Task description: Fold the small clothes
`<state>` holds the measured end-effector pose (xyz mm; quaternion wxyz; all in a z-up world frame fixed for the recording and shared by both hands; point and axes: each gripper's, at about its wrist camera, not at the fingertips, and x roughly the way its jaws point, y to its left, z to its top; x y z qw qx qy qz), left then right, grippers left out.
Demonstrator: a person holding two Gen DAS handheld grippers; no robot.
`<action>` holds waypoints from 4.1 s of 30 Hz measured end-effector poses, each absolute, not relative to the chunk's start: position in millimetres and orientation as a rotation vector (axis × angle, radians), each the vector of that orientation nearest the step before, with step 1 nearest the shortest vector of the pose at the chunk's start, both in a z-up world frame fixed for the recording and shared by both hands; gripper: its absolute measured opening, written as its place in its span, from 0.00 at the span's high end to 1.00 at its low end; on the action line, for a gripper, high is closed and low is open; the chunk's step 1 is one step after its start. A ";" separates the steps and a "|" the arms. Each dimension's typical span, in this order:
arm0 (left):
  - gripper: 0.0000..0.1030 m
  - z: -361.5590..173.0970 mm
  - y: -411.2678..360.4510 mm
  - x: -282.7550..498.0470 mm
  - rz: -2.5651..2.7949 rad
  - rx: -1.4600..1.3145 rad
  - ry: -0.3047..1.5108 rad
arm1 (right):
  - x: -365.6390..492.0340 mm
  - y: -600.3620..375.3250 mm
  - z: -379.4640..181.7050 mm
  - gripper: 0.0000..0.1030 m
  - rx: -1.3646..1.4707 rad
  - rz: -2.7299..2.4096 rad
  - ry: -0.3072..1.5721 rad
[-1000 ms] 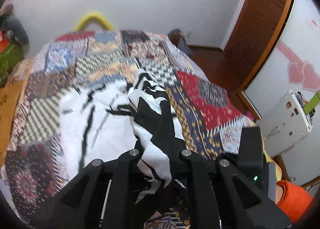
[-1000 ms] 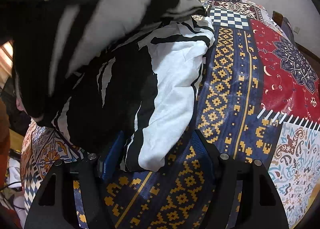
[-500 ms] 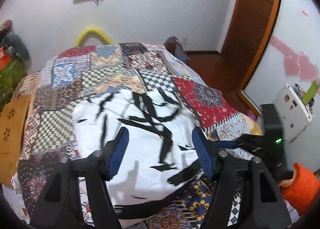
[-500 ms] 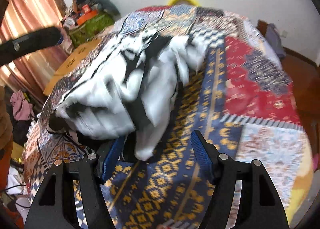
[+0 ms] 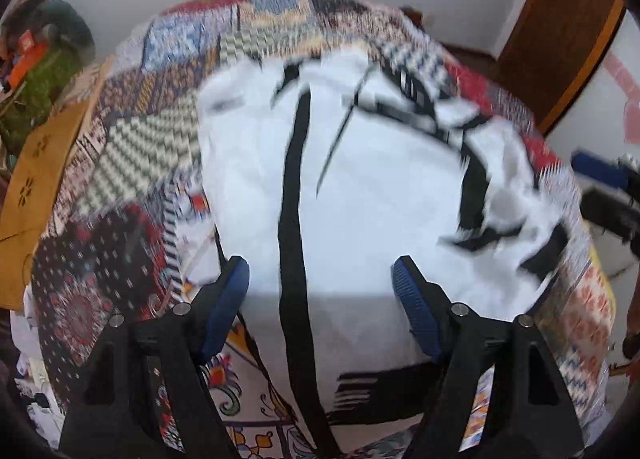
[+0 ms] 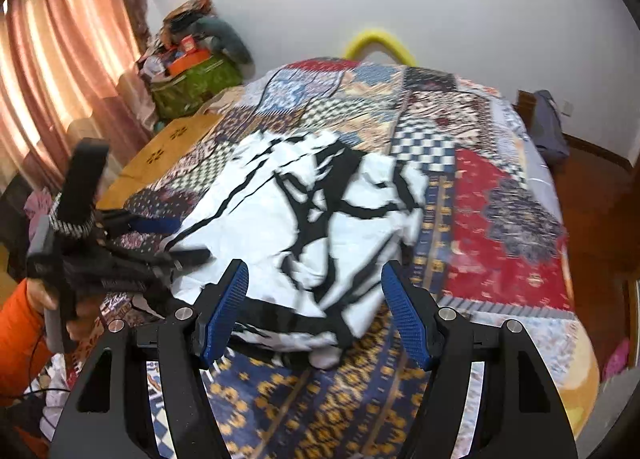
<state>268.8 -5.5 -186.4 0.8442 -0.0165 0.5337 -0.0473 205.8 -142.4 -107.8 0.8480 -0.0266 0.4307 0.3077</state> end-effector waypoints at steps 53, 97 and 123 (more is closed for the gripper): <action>0.92 -216.4 75.0 387.0 -0.007 -0.196 1.087 | 312.5 -91.6 -171.8 0.91 -0.137 0.657 1.005; 0.37 -204.9 86.9 322.7 -0.056 -0.313 1.152 | 273.6 -161.4 -163.3 0.19 0.187 0.548 1.108; 0.95 -170.9 62.1 328.0 -0.162 -0.318 0.999 | 271.8 -99.5 -157.0 0.88 0.139 0.738 1.081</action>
